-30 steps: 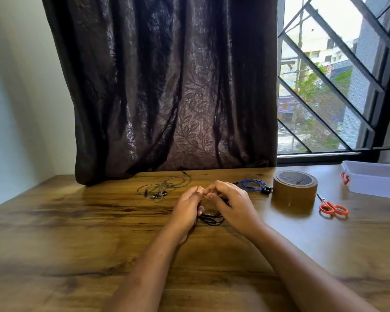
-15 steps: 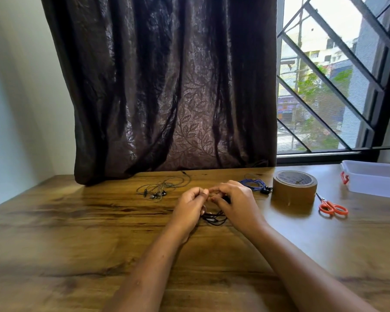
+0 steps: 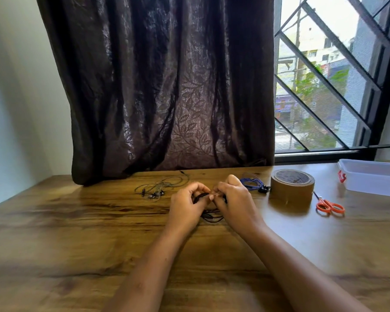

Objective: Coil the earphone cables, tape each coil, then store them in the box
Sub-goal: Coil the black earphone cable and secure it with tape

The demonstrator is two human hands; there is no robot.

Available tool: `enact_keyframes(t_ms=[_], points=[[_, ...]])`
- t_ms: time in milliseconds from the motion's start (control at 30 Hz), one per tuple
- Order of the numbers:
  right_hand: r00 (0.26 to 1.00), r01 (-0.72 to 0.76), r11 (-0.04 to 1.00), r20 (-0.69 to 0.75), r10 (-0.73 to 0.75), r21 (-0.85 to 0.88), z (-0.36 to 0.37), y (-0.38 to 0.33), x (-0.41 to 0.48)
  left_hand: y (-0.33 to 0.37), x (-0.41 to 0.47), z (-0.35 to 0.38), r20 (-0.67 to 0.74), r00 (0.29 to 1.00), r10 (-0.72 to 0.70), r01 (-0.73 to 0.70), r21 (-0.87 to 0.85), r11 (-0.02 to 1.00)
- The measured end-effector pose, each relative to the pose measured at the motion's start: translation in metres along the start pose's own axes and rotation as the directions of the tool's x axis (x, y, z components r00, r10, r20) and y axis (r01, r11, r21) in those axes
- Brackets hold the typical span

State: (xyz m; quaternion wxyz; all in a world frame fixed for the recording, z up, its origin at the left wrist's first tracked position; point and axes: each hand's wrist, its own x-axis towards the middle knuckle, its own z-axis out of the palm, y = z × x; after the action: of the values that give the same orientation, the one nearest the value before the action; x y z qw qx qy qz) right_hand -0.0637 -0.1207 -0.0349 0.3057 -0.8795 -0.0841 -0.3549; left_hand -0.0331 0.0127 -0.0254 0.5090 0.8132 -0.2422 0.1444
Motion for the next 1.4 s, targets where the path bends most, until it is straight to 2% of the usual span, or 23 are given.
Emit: enact_keyframes(t_ms=[100, 233, 400, 533, 700, 833, 933, 1033, 1167, 1400], points=[[1.0, -0.023, 0.999, -0.002, 0.024, 0.032, 0.0, 0.001, -0.001, -0.003, 0.002, 0.001, -0.011, 0.998, 0.066, -0.065, 0.027, 0.998], [0.998, -0.042, 0.999, 0.04, 0.041, 0.025, 0.002, 0.002, -0.002, -0.007, 0.003, 0.002, -0.01, 0.994, 0.109, -0.106, 0.175, 0.979], [0.996, -0.033, 0.999, 0.082, 0.03, 0.025, 0.002, 0.0, 0.0, -0.009, 0.003, 0.004, -0.01, 0.994, 0.107, -0.101, 0.253, 0.962], [0.991, -0.04, 0.997, 0.134, 0.031, 0.068, 0.003, 0.001, 0.001, -0.014, 0.005, 0.002, 0.03, 0.997, 0.077, -0.082, 0.246, 0.966], [0.988, -0.143, 0.963, 0.086, 0.127, 0.227, 0.002, 0.005, 0.002, -0.016, 0.006, 0.003, 0.11, 0.994, -0.009, -0.009, 0.156, 0.988], [0.984, -0.18, 0.932, 0.071, 0.166, 0.315, -0.001, 0.005, 0.004, -0.012, 0.005, 0.003, 0.17, 0.972, -0.161, 0.17, -0.038, 0.985], [0.986, -0.168, 0.934, 0.067, 0.155, 0.314, -0.002, 0.006, 0.004, -0.007, 0.003, 0.002, 0.264, 0.927, -0.266, 0.334, -0.26, 0.906], [0.995, -0.097, 0.96, 0.031, 0.092, 0.262, -0.003, 0.007, 0.004, 0.0, 0.001, 0.0, 0.356, 0.872, -0.337, 0.474, -0.44, 0.763], [0.999, 0.047, 0.988, -0.008, -0.047, 0.144, -0.003, 0.006, 0.005, 0.003, 0.002, -0.003, 0.432, 0.824, -0.368, 0.56, -0.512, 0.652], [0.995, 0.098, 0.991, -0.011, -0.097, 0.093, -0.002, 0.006, 0.004, -0.002, 0.005, -0.003, 0.419, 0.832, -0.364, 0.553, -0.575, 0.603]])
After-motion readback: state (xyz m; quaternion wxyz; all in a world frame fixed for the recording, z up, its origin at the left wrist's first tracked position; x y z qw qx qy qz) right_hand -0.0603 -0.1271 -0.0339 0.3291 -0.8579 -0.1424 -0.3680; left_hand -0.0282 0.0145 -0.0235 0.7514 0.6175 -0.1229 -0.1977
